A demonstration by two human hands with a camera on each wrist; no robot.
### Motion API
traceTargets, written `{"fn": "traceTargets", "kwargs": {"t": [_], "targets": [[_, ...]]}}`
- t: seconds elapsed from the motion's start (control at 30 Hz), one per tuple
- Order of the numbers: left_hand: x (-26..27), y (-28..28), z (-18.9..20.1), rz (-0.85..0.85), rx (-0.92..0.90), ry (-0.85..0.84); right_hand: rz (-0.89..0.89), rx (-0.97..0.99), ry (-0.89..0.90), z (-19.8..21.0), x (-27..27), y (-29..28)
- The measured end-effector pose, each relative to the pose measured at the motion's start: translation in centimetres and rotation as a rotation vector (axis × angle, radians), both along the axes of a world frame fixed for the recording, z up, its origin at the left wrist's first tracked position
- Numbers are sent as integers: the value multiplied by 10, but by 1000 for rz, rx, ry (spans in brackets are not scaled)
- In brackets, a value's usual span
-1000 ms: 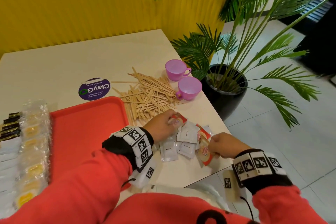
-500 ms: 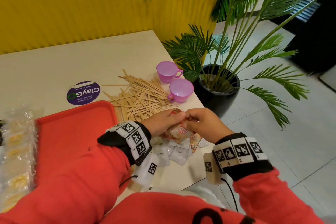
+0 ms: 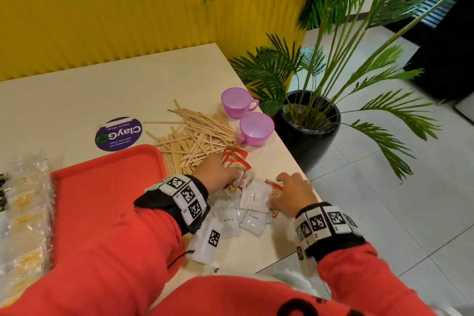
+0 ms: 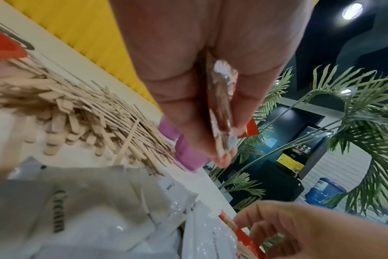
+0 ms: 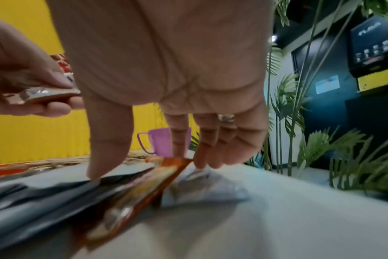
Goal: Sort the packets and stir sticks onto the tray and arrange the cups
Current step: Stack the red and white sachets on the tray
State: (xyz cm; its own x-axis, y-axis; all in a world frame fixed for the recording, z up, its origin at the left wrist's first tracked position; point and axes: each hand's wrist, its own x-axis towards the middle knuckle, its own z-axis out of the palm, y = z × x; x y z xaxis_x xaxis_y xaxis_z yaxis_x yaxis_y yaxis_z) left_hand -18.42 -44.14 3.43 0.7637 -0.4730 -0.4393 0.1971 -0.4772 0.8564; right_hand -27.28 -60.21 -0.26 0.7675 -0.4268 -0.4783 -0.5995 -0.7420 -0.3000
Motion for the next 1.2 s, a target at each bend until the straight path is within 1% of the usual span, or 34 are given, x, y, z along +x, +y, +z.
{"fn": "traceTargets", "kwargs": {"t": [0.13, 0.3, 0.47, 0.6, 0.7, 0.77, 0.83, 0.87, 0.93, 1.0, 1.07, 1.13, 1.2], "targets": [[-1, 0, 0, 33, -65, 43, -10, 22, -39, -11, 0, 6], [0, 3, -1, 83, -132, 129, -51, 121, -125, -10, -1, 3], [4, 12, 1, 129, -162, 168, -46, 250, -225, 10, 0, -10], [6, 15, 1, 138, -170, 165, -68, 323, -364, 32, 4, -15], [7, 15, 3, 61, -201, 121, -51, 480, -462, 48, 11, -6], [7, 13, 6, -45, -208, 86, 9, 573, -491, 54, 17, 4], [6, 10, 8, -123, -214, 86, 79, 614, -509, 55, 25, 17], [6, 9, 8, -132, -199, 89, 98, 626, -523, 54, 30, 23], [7, 10, 7, -113, -155, 72, 59, 641, -568, 48, 38, 30], [11, 14, 4, -41, -125, 65, -19, 629, -592, 40, 45, 30], [15, 20, 0, 43, -95, 80, -16, 505, -524, 28, 49, 27], [19, 27, -3, 114, -80, 103, 121, 279, -313, 16, 50, 26], [22, 34, -6, 170, -67, 111, 247, 108, -127, 5, 51, 30]]}}
